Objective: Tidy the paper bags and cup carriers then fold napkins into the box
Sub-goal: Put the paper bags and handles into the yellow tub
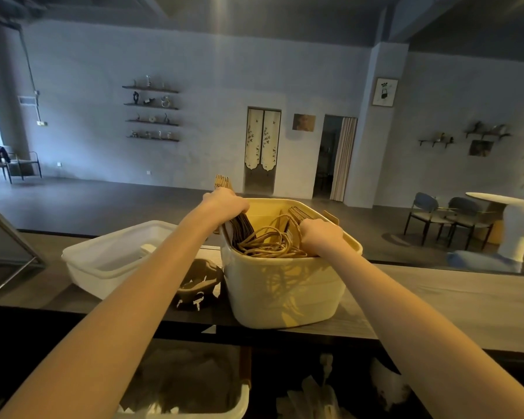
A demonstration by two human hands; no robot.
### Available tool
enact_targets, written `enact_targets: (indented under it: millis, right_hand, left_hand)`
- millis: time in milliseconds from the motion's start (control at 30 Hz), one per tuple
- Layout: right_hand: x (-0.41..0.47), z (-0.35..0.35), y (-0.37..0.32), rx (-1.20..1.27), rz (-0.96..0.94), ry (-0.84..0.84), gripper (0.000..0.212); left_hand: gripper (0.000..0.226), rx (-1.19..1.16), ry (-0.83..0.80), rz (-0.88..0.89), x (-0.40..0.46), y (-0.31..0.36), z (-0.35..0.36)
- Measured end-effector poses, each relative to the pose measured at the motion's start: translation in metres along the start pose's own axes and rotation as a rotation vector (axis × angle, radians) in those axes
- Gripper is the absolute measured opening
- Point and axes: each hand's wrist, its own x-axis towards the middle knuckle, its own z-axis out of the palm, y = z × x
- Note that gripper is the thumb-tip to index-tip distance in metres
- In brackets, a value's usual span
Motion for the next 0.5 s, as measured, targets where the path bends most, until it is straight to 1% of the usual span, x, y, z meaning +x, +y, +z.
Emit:
enact_targets:
  millis: [133, 200, 267, 333, 400, 500]
  right_hand:
    - [-0.001, -0.005, -0.004, 0.019, -0.008, 0.123, 0.015]
    - [0.002, -0.002, -0.002, -0.014, 0.022, 0.127, 0.017]
    - [0.005, 0.002, 0.001, -0.107, 0.045, 0.050, 0.019]
    - [0.007, 0.004, 0.004, -0.127, 0.053, -0.045, 0.021]
    - [0.008, 0.003, 0.006, -0.084, 0.032, -0.099, 0.021]
    - [0.009, 0.000, 0.008, 0.030, -0.001, -0.136, 0.021]
  left_hand:
    - [0.031, -0.082, -0.037, 0.003, -0.002, -0.001, -0.003]
    - [0.032, -0.103, -0.028, 0.004, -0.004, -0.001, -0.001]
    - [0.032, -0.132, -0.021, 0.020, -0.005, -0.002, 0.000]
    - [0.033, -0.157, -0.007, 0.037, -0.007, -0.003, 0.002]
    - [0.034, -0.163, 0.012, 0.050, -0.008, -0.005, 0.004]
    - [0.034, -0.137, 0.040, 0.051, -0.008, -0.002, 0.008]
